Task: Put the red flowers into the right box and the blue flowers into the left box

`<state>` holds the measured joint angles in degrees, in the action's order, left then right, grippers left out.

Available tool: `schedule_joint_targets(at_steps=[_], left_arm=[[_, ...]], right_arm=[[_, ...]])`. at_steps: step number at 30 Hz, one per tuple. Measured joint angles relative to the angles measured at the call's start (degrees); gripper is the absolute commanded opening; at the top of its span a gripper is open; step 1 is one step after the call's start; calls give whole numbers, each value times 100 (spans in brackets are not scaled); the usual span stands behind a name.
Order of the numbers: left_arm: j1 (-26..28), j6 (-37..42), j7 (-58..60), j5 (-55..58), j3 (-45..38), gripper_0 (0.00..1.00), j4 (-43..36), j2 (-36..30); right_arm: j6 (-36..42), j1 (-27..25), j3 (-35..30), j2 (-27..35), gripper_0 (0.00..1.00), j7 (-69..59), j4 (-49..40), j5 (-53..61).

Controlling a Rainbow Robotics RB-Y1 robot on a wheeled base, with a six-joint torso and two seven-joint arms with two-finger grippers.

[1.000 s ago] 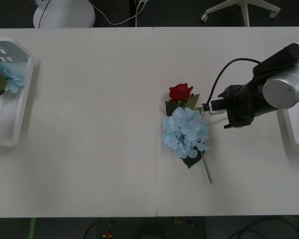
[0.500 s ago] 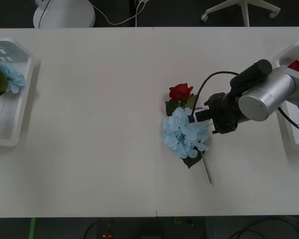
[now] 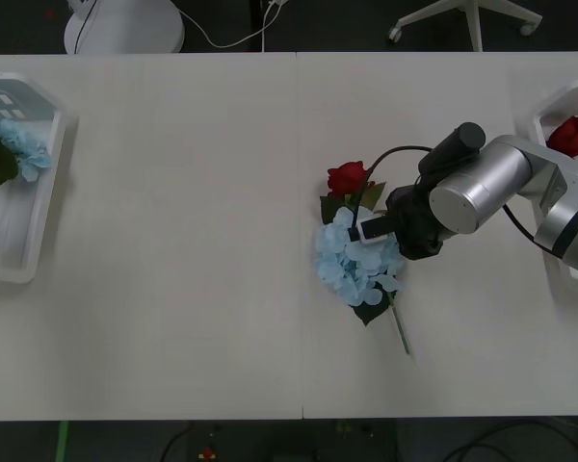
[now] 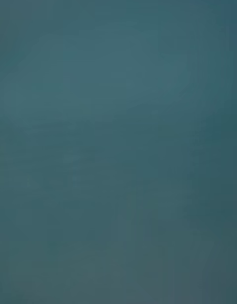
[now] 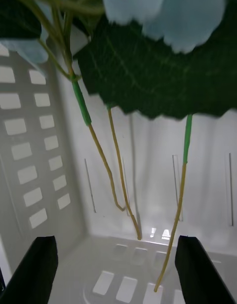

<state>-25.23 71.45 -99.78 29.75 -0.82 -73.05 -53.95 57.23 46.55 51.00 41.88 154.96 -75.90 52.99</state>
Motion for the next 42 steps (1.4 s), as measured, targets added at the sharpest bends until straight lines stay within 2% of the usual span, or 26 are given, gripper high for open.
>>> schedule_joint_targets(at_steps=[4, 7, 12, 13, 16, 17, 21, 25, 29, 34, 38, 42], left_arm=[[0, 0, -3, 87, -32, 100, -289, -1], [0, 71, -167, 587, -268, 100, -325, -1], [1, 664, -1683, 1436, -1064, 100, -390, -1], [1, 829, -2196, 1626, -1231, 100, -422, -1], [2, 1330, -3240, 2229, -1588, 100, -529, -1], [2, 1493, -3424, 2442, -1679, 100, -566, -1], [2, 2180, -3514, 3712, -1994, 100, -610, -1], [4, 2489, -3586, 4544, -2065, 100, -626, -6], [6, 2398, -4408, 5771, -1806, 100, -630, -116], [7, 1506, -5677, 7138, -683, 100, -648, -566], [7, 900, -5687, 7860, 138, 100, -661, -739], [7, 694, -5687, 8071, 458, 100, -666, -740]], right_arm=[[0, 129, 175, -39, 46, 0, 115, 0], [0, 170, 233, -57, 45, 0, 190, 0], [0, 175, 233, -79, 45, 0, 213, -32], [0, 175, 233, -79, 40, 0, 215, -32], [0, 176, 233, -79, 4, 0, 217, -33], [0, 176, 233, -79, 0, 0, 219, -34], [0, 177, 234, -79, 0, 0, 223, -39], [0, 178, 234, -79, 0, 0, 225, -38], [0, 180, 234, -79, 0, 0, 226, -25], [2, 235, 233, -67, 0, 0, 230, 189], [210, 368, 151, -12, 0, 0, 241, 546], [672, 455, -205, 133, 0, 0, 239, 763]])
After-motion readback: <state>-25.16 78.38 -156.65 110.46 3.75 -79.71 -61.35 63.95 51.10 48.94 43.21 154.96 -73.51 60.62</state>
